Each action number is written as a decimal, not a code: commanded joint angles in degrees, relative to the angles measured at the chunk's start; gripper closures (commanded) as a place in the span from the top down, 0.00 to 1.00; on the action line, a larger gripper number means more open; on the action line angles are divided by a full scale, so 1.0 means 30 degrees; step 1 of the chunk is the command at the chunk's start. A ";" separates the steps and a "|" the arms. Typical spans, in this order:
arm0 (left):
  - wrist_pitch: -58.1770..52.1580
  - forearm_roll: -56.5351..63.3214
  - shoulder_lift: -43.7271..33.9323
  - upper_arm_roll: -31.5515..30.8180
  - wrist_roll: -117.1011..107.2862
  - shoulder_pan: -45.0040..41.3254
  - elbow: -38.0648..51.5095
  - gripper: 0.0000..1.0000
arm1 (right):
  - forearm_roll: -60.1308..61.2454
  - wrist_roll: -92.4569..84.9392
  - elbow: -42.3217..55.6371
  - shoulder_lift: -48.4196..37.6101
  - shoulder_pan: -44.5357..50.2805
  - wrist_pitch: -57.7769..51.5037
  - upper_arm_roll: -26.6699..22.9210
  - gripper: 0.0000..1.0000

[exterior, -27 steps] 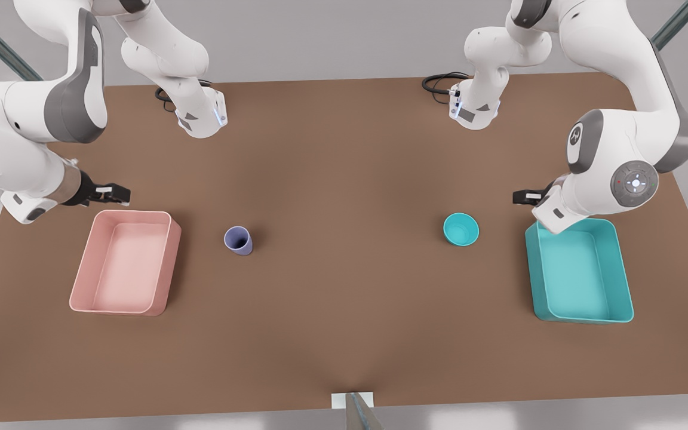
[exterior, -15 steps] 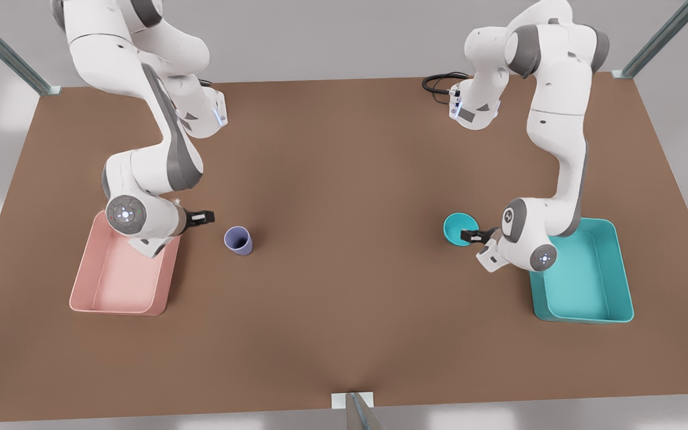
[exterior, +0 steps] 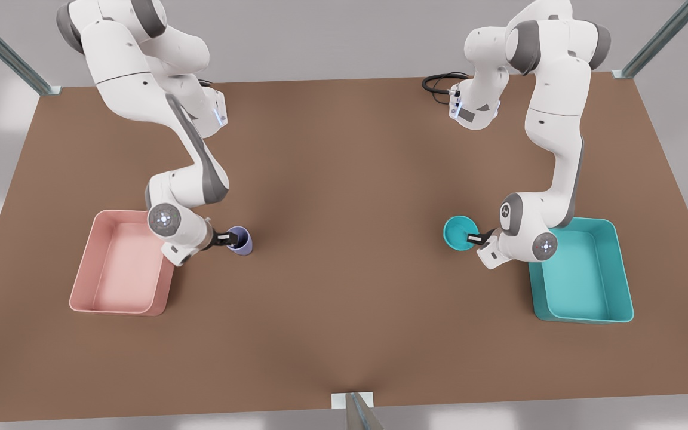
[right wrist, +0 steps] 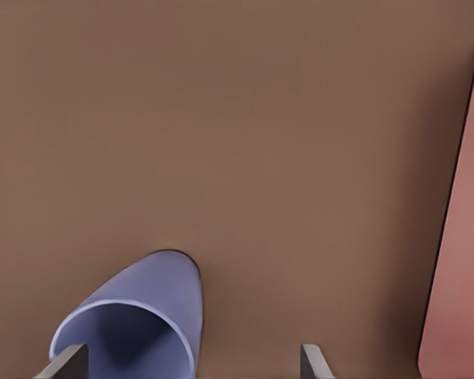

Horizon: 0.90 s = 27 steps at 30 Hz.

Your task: Put the bowls and cups in different boxes

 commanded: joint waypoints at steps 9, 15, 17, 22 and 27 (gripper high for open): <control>-0.6109 0.0204 -0.1895 0.5126 0.0624 0.2041 0.6025 0.21 | 0.0025 0.2012 -0.1783 0.0328 0.0000 0.2076 0.0350 1.00; -0.0250 0.0146 -0.0226 0.5654 0.1650 0.3800 0.5234 0.21 | 0.0025 0.1983 -0.1783 0.1208 -0.0059 0.2398 0.0350 1.00; 0.1331 0.0117 0.0857 0.5654 0.1679 0.4151 0.5205 0.21 | 0.0025 0.1983 -0.1783 0.1354 -0.0030 0.2398 0.0350 1.00; 0.3677 0.0087 0.3056 0.5654 0.2353 0.4504 0.5205 0.21 | 0.0025 0.1983 -0.1666 0.1442 0.0029 0.2398 0.0350 0.50; 0.1337 0.0379 0.1739 0.5654 0.2353 0.4504 0.5234 1.00 | 0.0054 0.2012 -0.1402 0.1530 0.0175 0.2135 0.0379 0.29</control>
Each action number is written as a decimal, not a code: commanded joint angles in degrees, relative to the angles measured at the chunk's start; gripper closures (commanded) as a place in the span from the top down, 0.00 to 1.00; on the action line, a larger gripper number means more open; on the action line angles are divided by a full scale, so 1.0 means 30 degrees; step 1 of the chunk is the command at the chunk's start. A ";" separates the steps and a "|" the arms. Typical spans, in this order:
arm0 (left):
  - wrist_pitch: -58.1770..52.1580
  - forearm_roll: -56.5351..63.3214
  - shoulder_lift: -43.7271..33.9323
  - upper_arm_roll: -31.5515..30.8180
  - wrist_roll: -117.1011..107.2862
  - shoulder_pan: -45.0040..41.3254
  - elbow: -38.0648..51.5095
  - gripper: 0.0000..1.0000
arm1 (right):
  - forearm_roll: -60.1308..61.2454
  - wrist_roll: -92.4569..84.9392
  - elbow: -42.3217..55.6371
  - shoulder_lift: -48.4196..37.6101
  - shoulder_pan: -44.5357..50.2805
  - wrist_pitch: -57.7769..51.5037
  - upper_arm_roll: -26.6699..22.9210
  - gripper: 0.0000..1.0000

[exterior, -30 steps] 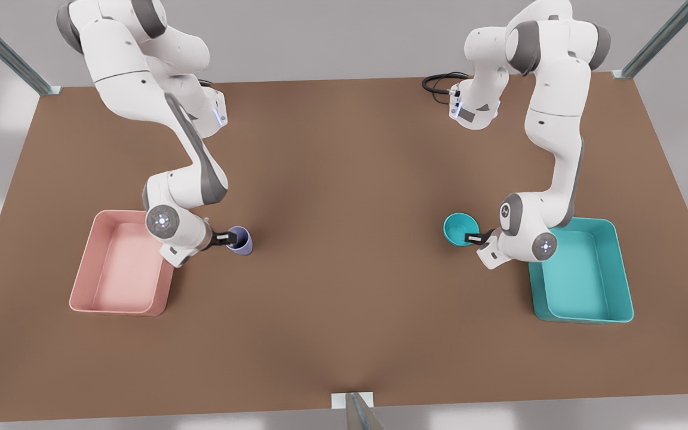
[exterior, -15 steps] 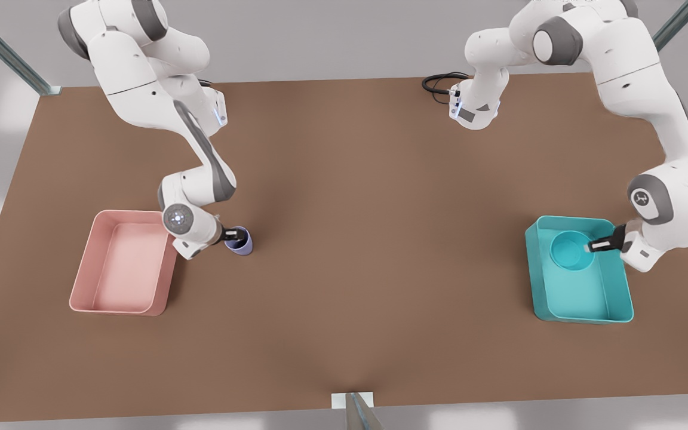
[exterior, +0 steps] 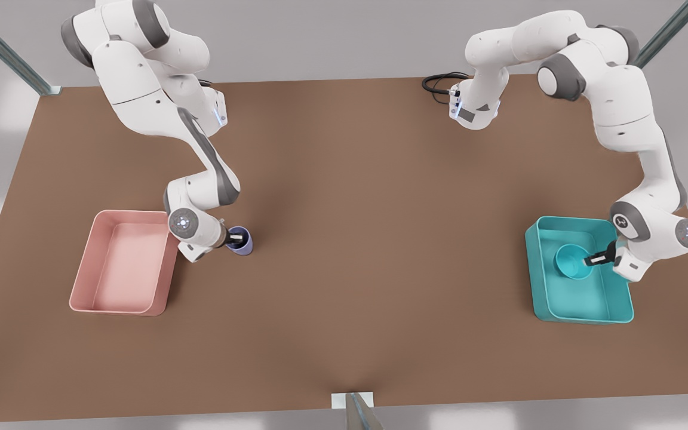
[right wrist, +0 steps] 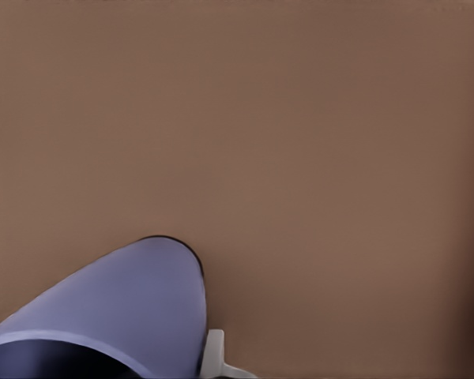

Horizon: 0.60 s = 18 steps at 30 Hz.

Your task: Put the bowls and cups in different boxes

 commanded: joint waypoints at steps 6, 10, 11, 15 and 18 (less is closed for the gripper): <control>-1.1651 0.4436 -0.6537 -0.3453 -0.7162 -0.4273 0.1588 1.00 | 0.0345 -0.0815 0.2277 -0.2243 -0.0941 -0.3271 -0.0026 0.21; -1.4524 0.6725 -0.9673 -0.6885 -0.7133 -0.5095 0.2319 1.00 | 0.0667 -0.7989 0.5149 -0.2421 -0.4426 -0.5440 -0.0231 0.21; -1.5317 0.6783 -0.9877 -0.6885 -0.7075 -0.5153 0.2936 1.00 | 0.0521 -0.9369 0.5529 -0.2069 -0.5627 -0.5498 -0.0261 0.21; -1.5288 0.6667 -0.9351 -0.6855 -0.7221 -0.5007 0.3522 1.00 | -0.0095 -1.1539 0.6116 -0.1131 -0.8470 -0.7051 -0.0436 0.21; -1.6107 0.6608 -0.9263 -0.6855 -0.7133 -0.4977 0.3493 1.00 | -0.0798 -1.2535 0.7990 0.1036 -0.8617 -0.7051 -0.1520 0.21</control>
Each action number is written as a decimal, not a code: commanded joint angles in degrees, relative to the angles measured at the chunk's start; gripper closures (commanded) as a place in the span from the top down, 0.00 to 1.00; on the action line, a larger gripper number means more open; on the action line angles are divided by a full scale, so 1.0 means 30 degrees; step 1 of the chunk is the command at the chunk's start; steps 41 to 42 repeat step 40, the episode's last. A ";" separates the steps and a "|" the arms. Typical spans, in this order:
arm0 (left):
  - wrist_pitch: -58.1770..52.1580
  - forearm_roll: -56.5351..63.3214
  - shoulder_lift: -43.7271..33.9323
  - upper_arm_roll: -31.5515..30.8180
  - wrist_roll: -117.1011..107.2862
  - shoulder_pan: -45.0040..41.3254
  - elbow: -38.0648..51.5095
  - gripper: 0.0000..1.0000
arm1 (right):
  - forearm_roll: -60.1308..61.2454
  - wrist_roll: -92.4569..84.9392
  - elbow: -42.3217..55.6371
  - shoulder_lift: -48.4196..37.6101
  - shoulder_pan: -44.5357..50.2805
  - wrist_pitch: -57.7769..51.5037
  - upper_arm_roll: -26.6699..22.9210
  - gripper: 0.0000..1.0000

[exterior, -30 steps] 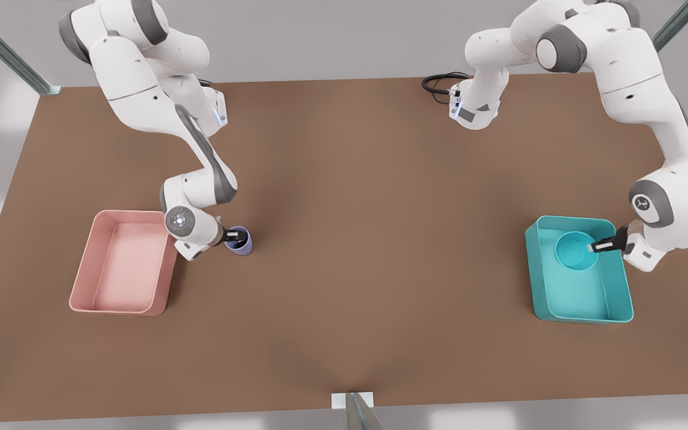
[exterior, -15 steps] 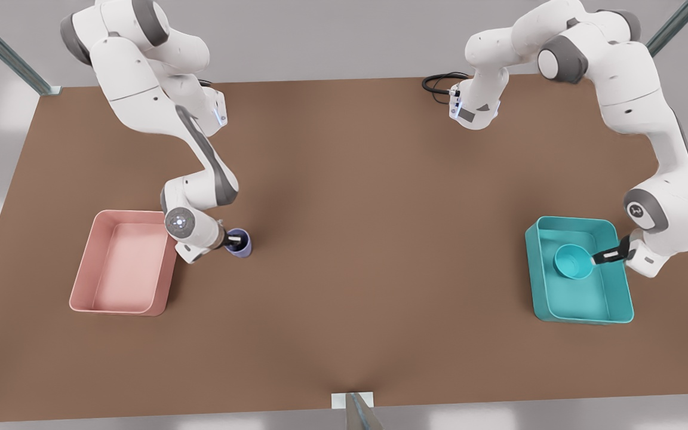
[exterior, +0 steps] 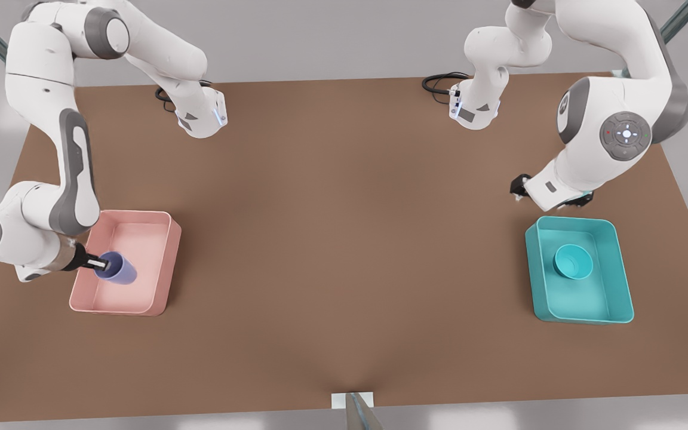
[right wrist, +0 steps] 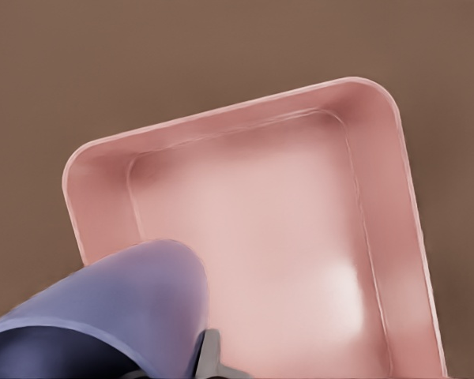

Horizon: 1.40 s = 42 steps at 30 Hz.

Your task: Put the bowls and cups in different boxes

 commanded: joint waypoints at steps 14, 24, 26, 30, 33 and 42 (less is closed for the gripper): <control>-0.2877 0.0081 0.0259 0.0022 -0.3102 0.0381 -0.0011 1.00 | -0.0922 -0.6933 0.0555 0.3379 0.0752 0.1236 -0.0517 0.21; -0.2877 -0.0153 0.0259 0.0022 -0.3102 0.0410 0.0019 1.00 | -0.0775 -0.6962 0.0496 0.2588 0.0752 -0.0433 -0.0371 1.00; -0.2847 -0.0153 0.0259 0.0022 -0.3102 0.0410 0.0019 1.00 | -0.0746 -0.7079 0.0496 0.1534 0.0752 -0.1546 -0.0313 1.00; -0.2847 -0.0153 0.0259 0.0022 -0.3102 0.0410 0.0019 1.00 | -0.0717 -0.6700 0.0819 -0.2391 0.0985 -0.5969 0.0156 1.00; -0.2847 -0.0124 0.0288 0.0022 -0.3131 0.0439 0.0019 1.00 | -0.0805 -0.1455 0.0965 -0.5233 0.2744 -0.8518 0.0273 1.00; -0.2818 -0.0124 0.0288 0.0022 -0.3160 0.0410 0.0019 1.00 | -0.0688 -0.1044 0.3924 -0.6084 0.3125 -1.0747 0.0244 1.00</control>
